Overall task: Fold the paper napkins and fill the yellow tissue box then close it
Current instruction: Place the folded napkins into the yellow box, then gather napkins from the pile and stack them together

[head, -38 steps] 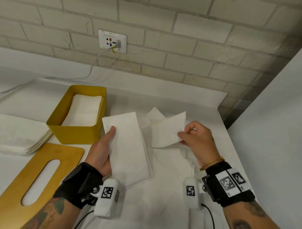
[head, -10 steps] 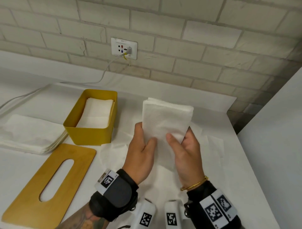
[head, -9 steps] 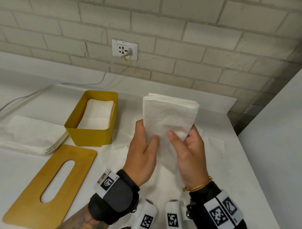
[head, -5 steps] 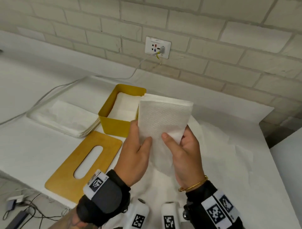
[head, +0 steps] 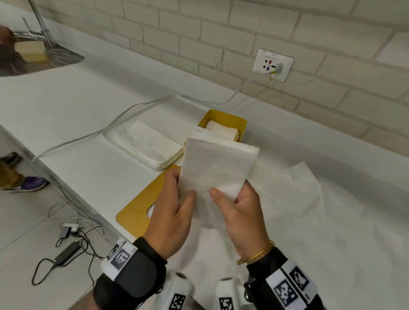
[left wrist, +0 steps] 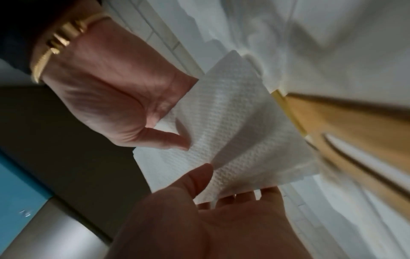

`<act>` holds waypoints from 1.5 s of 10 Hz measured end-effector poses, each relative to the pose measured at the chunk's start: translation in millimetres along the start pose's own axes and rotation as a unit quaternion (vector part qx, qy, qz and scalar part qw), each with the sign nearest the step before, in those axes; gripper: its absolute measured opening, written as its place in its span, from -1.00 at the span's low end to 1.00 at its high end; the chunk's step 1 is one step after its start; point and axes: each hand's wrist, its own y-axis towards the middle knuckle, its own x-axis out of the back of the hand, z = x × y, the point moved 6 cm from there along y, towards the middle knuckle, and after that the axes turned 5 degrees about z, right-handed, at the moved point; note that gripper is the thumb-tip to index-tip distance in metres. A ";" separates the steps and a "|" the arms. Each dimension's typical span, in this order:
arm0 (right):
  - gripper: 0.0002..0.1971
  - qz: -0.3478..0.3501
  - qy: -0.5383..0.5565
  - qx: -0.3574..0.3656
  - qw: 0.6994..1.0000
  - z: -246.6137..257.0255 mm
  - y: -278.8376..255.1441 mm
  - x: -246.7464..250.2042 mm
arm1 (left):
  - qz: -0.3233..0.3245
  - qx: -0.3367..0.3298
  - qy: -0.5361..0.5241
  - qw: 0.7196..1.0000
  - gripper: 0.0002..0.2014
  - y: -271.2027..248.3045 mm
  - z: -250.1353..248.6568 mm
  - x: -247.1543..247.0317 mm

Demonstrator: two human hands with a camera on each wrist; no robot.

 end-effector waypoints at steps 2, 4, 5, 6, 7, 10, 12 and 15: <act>-0.72 -0.006 0.005 -0.033 0.999 -25.5 -10.0 5.6 | 0.045 0.047 0.007 0.998 -0.57 -12.5 29.0 -15.5; -0.47 -0.019 -0.008 -0.018 1.000 -10.9 14.4 15.6 | 0.075 0.042 -0.009 0.996 -0.77 9.6 22.5 -12.8; -0.58 -0.050 -0.006 -0.037 0.998 1.7 33.7 25.3 | 0.074 0.103 -0.027 0.992 -0.66 33.2 19.5 -7.5; -0.90 -0.049 0.073 -0.127 0.988 2.7 51.9 31.3 | 0.070 0.183 -0.085 0.977 -0.60 50.7 22.8 -8.1; -0.82 -0.055 0.068 -0.152 0.985 5.6 71.4 35.6 | 0.039 0.217 -0.131 0.967 -0.62 66.1 24.5 -5.9; -0.84 -0.076 0.012 -0.138 0.987 28.6 157.2 32.2 | 0.001 0.158 0.035 0.987 -0.83 135.2 29.4 25.0; -0.70 -0.064 -0.099 -0.189 0.975 -7.4 203.4 14.4 | 0.002 0.155 0.197 0.968 -0.78 143.4 51.7 37.3; -0.30 -0.111 -0.109 -0.245 0.957 -10.9 194.8 -2.1 | 0.014 0.153 0.171 0.973 -0.76 142.4 60.7 38.1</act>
